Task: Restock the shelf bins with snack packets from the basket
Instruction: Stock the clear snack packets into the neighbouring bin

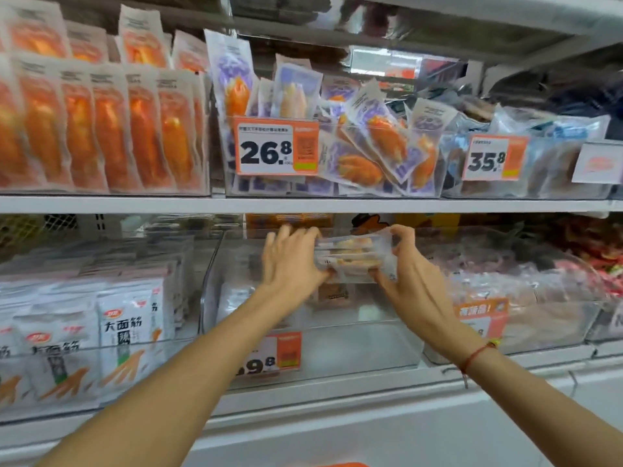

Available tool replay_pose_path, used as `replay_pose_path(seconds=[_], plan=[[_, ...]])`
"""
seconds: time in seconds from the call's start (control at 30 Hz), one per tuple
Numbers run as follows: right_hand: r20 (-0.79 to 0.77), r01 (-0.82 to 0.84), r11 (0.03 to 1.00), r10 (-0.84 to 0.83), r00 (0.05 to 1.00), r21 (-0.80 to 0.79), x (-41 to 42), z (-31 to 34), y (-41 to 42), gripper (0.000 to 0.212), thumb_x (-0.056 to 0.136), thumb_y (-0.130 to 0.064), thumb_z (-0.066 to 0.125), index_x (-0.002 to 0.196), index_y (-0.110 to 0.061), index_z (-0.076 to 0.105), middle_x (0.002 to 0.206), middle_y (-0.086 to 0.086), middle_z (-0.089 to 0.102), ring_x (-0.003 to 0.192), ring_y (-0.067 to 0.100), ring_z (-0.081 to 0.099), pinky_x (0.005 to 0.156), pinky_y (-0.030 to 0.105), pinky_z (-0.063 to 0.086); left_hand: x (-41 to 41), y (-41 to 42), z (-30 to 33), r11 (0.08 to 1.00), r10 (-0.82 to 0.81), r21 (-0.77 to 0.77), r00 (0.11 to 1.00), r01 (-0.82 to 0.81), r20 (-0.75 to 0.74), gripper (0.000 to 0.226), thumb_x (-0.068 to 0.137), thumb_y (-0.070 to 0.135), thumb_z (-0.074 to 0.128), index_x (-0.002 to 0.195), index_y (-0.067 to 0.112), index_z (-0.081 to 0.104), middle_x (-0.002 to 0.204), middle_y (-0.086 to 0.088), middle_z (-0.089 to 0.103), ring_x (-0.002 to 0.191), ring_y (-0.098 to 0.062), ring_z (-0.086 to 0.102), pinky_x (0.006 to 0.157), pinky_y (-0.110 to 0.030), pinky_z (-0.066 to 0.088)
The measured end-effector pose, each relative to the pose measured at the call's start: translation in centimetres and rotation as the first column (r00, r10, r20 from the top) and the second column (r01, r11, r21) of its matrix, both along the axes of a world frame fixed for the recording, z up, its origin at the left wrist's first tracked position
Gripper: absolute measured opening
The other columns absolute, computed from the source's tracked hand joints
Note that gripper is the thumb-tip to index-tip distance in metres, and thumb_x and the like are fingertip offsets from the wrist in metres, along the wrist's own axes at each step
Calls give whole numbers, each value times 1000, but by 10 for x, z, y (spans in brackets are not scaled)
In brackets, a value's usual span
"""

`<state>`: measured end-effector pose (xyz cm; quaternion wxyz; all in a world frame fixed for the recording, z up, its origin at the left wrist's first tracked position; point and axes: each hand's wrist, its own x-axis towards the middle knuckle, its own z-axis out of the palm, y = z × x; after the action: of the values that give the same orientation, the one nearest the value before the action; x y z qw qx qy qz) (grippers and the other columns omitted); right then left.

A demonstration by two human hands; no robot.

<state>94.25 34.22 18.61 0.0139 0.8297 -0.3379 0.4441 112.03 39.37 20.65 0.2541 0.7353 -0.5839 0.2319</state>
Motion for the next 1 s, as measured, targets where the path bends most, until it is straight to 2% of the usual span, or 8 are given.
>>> replay_pose_path(seconds=[0.17,0.33,0.57,0.63,0.73,0.83,0.9,1.0], plan=[[-262,176,970,-127,957,171,30,-3,-26,53,91,-23,56,131,-14,23,119,13,58,99,42,58,68,38,39,11,-36,-4,934,84,342,993,-107,81,51,78,56,65,107,13,61,112,-6,62,106,-25,57,81,-32,44],[-383,274,828,-77,920,490,57,-12,-67,85,93,-19,55,149,-1,-6,131,22,50,119,41,50,95,45,42,21,-63,-23,860,95,460,955,-221,282,55,81,54,57,126,21,55,139,-6,42,132,-25,31,112,-38,22],[-315,288,589,-60,947,755,80,-34,-115,87,83,-9,68,146,-3,9,135,21,45,120,38,50,95,46,50,27,-76,-24,843,108,484,956,-234,273,48,85,34,58,130,20,51,141,-5,44,136,-26,31,114,-37,20],[-341,286,543,1,940,790,86,-34,-119,74,84,-9,68,143,-1,23,135,20,46,118,36,53,92,44,52,29,-75,-23,850,102,481,962,-216,252,43,85,33,59,125,19,53,138,-7,47,133,-27,35,112,-36,23],[-506,372,632,36,862,679,91,-32,-123,61,92,-20,57,142,-4,27,140,17,45,123,32,50,103,37,43,33,-74,-22,827,95,507,950,-242,298,41,86,38,57,122,18,55,138,-7,48,134,-28,33,113,-39,24],[-576,431,825,-163,801,366,85,-37,-124,86,86,-31,65,150,-16,9,148,17,30,123,35,47,94,40,46,33,-73,-21,810,99,531,950,-250,297,46,89,37,53,131,19,50,143,-6,43,139,-28,28,115,-42,19],[-593,363,921,-213,777,144,81,-36,-117,99,79,-36,73,150,-23,6,154,17,11,131,36,36,89,42,48,33,-73,-23,812,102,526,950,-252,297,47,89,35,52,133,19,48,144,-6,42,140,-27,25,115,-42,17],[-663,183,983,-130,737,12,81,-31,-109,79,81,-35,72,144,-29,25,145,11,25,129,32,38,86,41,50,35,-72,-25,833,80,505,953,-225,294,53,88,35,54,138,21,42,145,-6,39,139,-28,26,114,-43,20]])
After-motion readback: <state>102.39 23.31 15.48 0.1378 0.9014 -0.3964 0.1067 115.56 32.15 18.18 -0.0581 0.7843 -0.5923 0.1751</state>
